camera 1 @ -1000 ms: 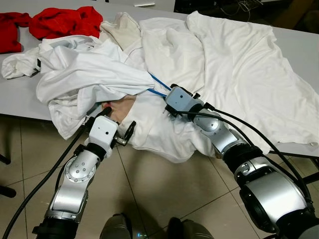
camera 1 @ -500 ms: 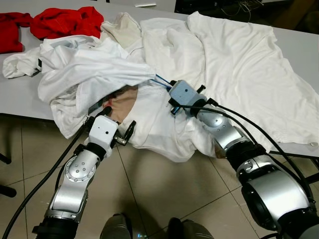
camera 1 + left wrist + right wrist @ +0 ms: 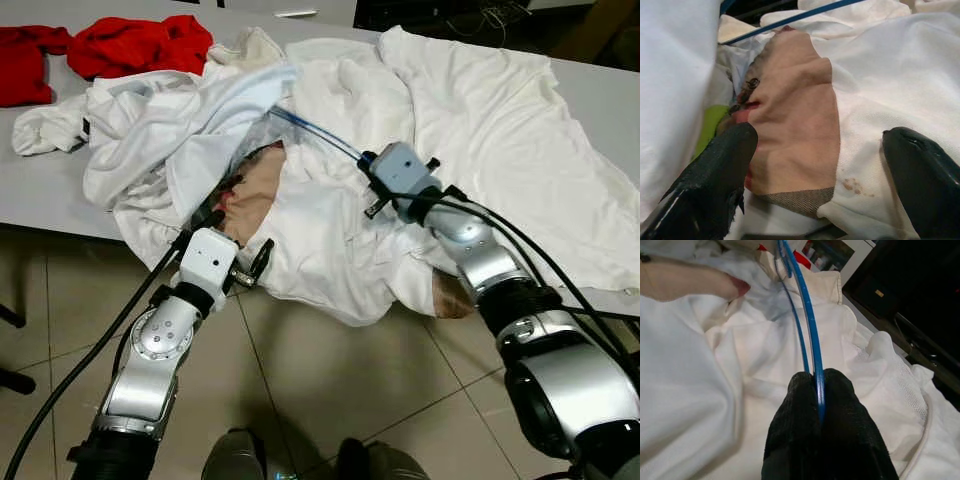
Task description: Hang hanger
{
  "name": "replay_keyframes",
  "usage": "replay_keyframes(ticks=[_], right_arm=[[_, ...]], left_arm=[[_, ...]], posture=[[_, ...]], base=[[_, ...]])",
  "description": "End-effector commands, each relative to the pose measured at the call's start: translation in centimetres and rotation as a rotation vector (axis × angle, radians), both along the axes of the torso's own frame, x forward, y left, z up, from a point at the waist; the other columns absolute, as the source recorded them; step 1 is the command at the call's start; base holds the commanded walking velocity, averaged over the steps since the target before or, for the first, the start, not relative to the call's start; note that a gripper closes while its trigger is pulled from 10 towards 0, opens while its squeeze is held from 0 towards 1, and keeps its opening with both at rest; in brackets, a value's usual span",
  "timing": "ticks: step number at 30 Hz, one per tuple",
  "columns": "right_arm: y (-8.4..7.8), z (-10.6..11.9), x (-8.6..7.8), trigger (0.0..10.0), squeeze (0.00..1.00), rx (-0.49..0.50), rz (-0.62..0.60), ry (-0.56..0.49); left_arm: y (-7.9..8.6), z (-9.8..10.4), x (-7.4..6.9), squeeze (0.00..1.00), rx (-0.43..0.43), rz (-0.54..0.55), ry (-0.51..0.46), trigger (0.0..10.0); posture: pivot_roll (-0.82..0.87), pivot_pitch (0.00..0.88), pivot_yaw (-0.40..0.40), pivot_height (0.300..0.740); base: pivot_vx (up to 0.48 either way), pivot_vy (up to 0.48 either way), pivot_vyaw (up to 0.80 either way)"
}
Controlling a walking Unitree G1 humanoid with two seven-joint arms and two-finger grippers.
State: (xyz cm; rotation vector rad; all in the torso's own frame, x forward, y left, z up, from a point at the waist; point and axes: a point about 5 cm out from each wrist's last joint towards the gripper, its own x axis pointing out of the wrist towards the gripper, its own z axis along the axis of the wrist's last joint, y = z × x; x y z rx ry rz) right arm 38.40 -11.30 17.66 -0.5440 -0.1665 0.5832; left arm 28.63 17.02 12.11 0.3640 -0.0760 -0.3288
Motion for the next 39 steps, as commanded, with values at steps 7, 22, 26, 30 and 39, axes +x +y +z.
replay_keyframes(ticks=[7, 22, 26, 30, 39], right_arm=[[-4.1, 1.4, -0.2, 0.1, 0.0, 0.071, -0.017, 0.022], [-8.9, 1.1, -3.7, 0.0, 0.0, 0.035, 0.14, 0.114], [-10.4, 1.6, -4.6, 0.0, 0.0, 0.02, 0.155, 0.117], [-11.5, 2.4, -5.7, 0.0, 0.0, 0.01, 0.202, 0.107], [-11.5, 2.8, -8.2, 0.0, 0.0, -0.052, 0.355, 0.123]], left_arm=[[-0.1, 0.1, 0.3, 0.0, 0.015, -0.009, -0.009, 10.0], [-1.6, 1.7, 0.6, 0.0, -0.016, -0.156, -0.121, 10.0], [-1.7, 2.3, 0.4, 1.0, 0.017, -0.211, -0.177, 10.0], [-1.8, 3.0, 0.3, 1.0, 0.028, -0.266, -0.226, 10.0], [-1.7, 4.7, 0.7, 0.0, 0.139, -0.318, -0.348, 10.0]], posture=[[0.23, 0.137, -0.075, 0.74], [0.19, 0.101, -0.048, 0.74], [0.19, 0.093, -0.042, 0.74], [0.19, 0.087, -0.034, 0.74], [0.18, 0.076, -0.025, 0.74]], base=[[0.0, 0.0, 0.0], [0.0, 0.0, 0.0], [0.0, 0.0, 0.0], [0.0, 0.0, 0.0], [0.0, 0.0, 0.0]])
